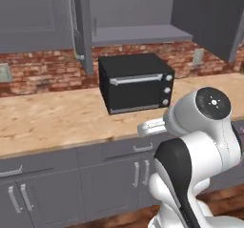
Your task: There is a bowl on the dining counter. Grab a lemon wedge from the fridge and place it in the bowl. Then get the liquor bottle and glass cup from the cabinet and place them next to the bowl.
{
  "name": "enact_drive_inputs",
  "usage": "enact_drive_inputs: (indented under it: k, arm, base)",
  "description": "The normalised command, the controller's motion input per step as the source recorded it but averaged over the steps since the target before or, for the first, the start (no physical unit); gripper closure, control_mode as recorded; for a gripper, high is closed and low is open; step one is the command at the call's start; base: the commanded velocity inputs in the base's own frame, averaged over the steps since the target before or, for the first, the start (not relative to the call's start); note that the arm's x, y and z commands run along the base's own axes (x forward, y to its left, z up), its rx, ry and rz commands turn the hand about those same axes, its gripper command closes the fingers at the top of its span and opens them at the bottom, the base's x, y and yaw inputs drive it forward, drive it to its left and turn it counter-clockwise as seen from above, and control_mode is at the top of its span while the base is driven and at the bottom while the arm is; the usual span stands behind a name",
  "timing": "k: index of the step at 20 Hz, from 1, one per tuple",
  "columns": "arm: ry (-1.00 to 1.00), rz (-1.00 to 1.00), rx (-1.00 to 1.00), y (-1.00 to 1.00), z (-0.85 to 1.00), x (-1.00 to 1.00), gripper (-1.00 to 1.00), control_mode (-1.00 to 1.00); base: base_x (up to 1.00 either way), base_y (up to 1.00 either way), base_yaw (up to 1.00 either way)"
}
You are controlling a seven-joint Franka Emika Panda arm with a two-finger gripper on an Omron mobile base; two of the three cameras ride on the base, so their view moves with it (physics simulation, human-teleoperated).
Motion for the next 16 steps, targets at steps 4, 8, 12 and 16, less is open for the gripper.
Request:
enact_drive_inputs:
  k: [4, 8, 12, 16]
  arm:
    - [0.00, 0.00, 0.00, 0.00, 0.00, 0.00, -1.00, 1.00]
    - [0.00, 0.00, 0.00, 0.00, 0.00, 0.00, -1.00, 1.00]
    - [0.00, 0.00, 0.00, 0.00, 0.00, 0.00, -1.00, 1.00]
    - [0.00, 0.00, 0.00, 0.00, 0.00, 0.00, -1.00, 1.00]
  base:
    - [0.70, -0.58, 0.39]
    - [0.63, -0.53, 0.35]
    - [0.57, -0.37, 0.15]
    - [0.57, -0.06, -0.07]
